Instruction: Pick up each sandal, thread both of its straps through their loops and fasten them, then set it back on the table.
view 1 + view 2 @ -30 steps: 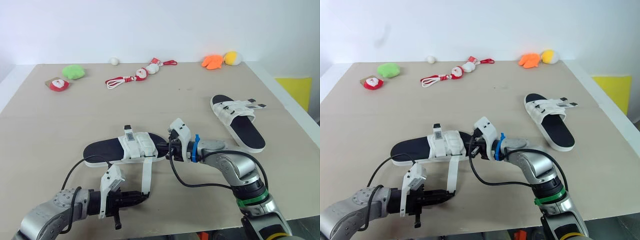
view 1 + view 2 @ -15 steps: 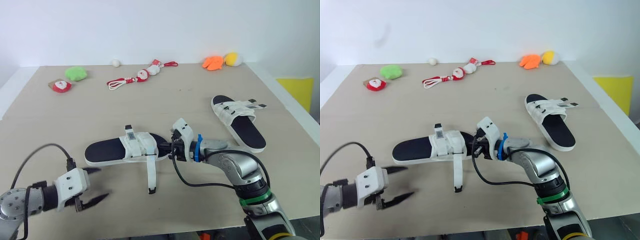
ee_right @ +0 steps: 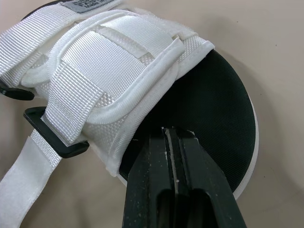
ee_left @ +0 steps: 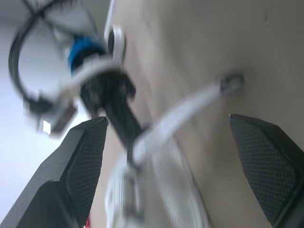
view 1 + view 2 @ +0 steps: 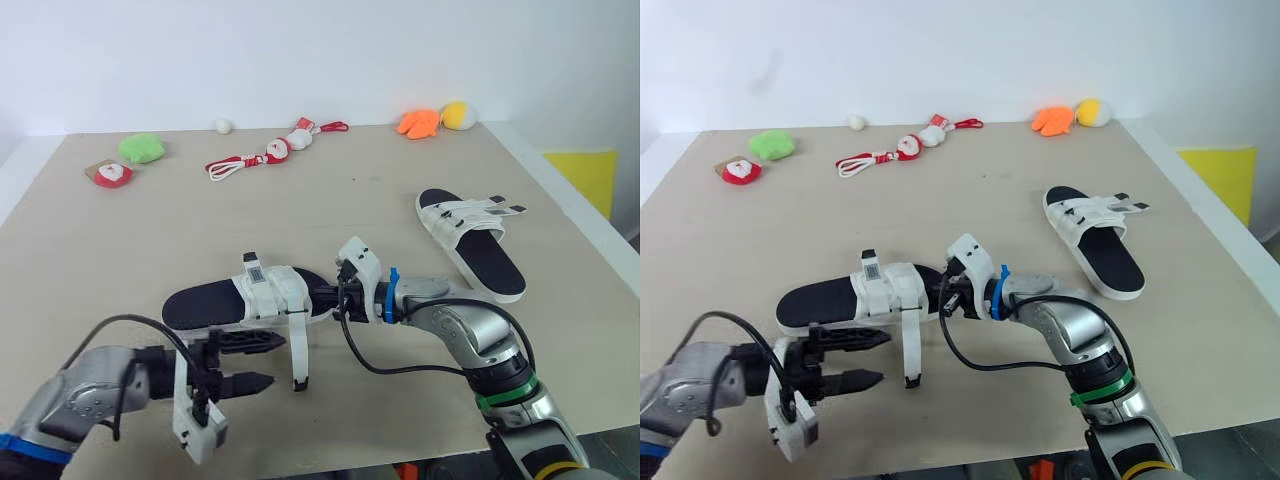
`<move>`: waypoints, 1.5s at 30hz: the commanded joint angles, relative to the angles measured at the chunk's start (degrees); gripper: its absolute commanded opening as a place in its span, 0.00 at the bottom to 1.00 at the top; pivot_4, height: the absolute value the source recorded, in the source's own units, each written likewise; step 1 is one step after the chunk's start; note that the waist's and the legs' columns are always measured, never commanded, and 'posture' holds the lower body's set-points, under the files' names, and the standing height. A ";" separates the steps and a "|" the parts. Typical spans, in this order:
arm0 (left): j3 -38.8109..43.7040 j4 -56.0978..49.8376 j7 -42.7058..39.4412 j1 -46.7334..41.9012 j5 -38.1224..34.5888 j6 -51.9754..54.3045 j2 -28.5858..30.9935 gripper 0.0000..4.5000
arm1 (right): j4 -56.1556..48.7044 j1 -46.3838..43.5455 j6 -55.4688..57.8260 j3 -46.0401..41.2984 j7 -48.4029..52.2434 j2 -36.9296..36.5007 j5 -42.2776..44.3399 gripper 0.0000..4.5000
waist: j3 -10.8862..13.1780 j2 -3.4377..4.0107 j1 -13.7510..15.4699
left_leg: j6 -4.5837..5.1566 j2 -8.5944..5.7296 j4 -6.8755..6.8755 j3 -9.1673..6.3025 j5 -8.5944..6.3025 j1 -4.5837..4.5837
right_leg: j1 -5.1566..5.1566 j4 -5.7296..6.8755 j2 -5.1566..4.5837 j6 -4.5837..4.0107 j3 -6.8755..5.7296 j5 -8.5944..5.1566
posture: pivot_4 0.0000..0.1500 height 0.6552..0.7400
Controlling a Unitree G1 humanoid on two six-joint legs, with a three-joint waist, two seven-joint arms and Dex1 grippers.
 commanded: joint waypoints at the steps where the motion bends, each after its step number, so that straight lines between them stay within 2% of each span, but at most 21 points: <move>1: -2.23 0.48 1.40 -2.06 1.64 -0.78 -0.26 0.93 | 1.55 1.86 3.25 1.40 -1.52 -0.66 -1.39 0.00 | 0.00 0.00 0.01 | 0.00 0.00 0.01 0.00 0.00 0.00 | 0.00 0.00 0.00 0.01 0.00 0.01 | 1.00 1.00; 8: -6.80 3.59 1.91 -7.29 5.69 -0.07 -0.92 0.93 | 0.44 2.22 4.20 0.76 -2.55 -0.31 -0.92 0.00 | 0.00 0.00 0.03 | 0.01 -0.02 0.12 0.00 0.01 0.00 | 0.08 0.01 0.00 0.07 0.02 0.04 | 1.00 1.00; 16: -6.71 5.53 3.41 -8.82 7.17 0.12 1.16 0.93 | -0.30 3.18 4.42 0.74 -3.41 0.31 -0.81 0.00 | -0.01 0.01 0.05 | 0.02 -0.02 0.11 -0.05 0.01 0.00 | 0.11 0.04 0.02 0.39 0.02 0.14 | 1.00 1.00; 29: -13.48 4.96 3.42 -12.08 7.66 1.04 -2.34 0.93 | -1.06 3.06 5.34 -0.06 -3.70 -0.10 -0.47 0.00 | -0.04 0.07 0.09 | 0.03 -0.02 0.13 -0.08 0.02 0.02 | 0.12 0.09 0.07 0.43 0.02 0.16 | 1.00 1.00; 32: -14.56 4.89 2.91 -13.05 7.16 1.96 -2.37 0.78 | -1.68 3.65 5.68 -0.41 -3.93 -0.31 -0.41 0.00 | -0.05 0.08 0.12 | 0.03 -0.03 0.13 -0.11 0.02 0.02 | 0.14 0.10 0.08 0.46 0.02 0.14 | 1.00 1.00; 36: -15.62 5.17 2.50 -14.16 6.37 2.19 -2.21 0.41 | -1.78 3.52 6.02 -0.59 -4.09 -0.06 -0.50 0.00 | -0.05 0.08 0.27 | 0.03 -0.05 0.14 -0.14 0.02 0.01 | 0.17 0.10 0.07 0.49 0.02 0.12 | 1.00 1.00; 37: -15.90 5.25 2.31 -14.45 6.22 2.29 -2.18 0.34 | -1.83 3.54 6.09 -0.67 -4.13 -0.04 -0.50 0.00 | -0.05 0.08 0.33 | 0.03 -0.05 0.14 -0.15 0.02 0.01 | 0.17 0.10 0.08 0.49 0.02 0.12 | 1.00 1.00; 39: -16.64 5.57 1.91 -14.97 5.55 2.11 -1.96 0.11 | -1.92 3.61 6.18 -0.83 -4.18 -0.06 -0.49 0.00 | -0.05 0.09 0.40 | 0.03 -0.05 0.15 -0.15 0.02 0.01 | 0.17 0.10 0.08 0.49 0.02 0.12 | 1.00 1.00; 40: -17.06 5.82 1.69 -15.19 4.98 1.92 -1.84 0.05 | -1.94 3.65 6.20 -0.86 -4.19 -0.08 -0.49 0.00 | -0.05 0.09 0.41 | 0.03 -0.05 0.16 -0.16 0.02 0.01 | 0.18 0.11 0.08 0.49 0.02 0.12 | 1.00 1.00; 43: -18.35 6.49 0.55 -15.44 1.62 2.35 -1.36 0.02 | -2.10 3.76 6.35 -0.88 -4.23 -0.07 -0.51 0.00 | -0.06 0.09 0.47 | 0.03 -0.05 0.16 -0.16 0.02 0.01 | 0.19 0.11 0.08 0.50 0.02 0.12 | 1.00 1.00; 45: -19.53 5.04 -2.39 -14.68 -7.04 6.60 0.43 0.02 | -2.09 3.76 6.43 -0.88 -4.25 -0.07 -0.54 0.00 | -0.06 0.09 0.58 | 0.03 -0.05 0.16 -0.17 0.02 0.01 | 0.19 0.11 0.08 0.51 0.02 0.12 | 1.00 1.00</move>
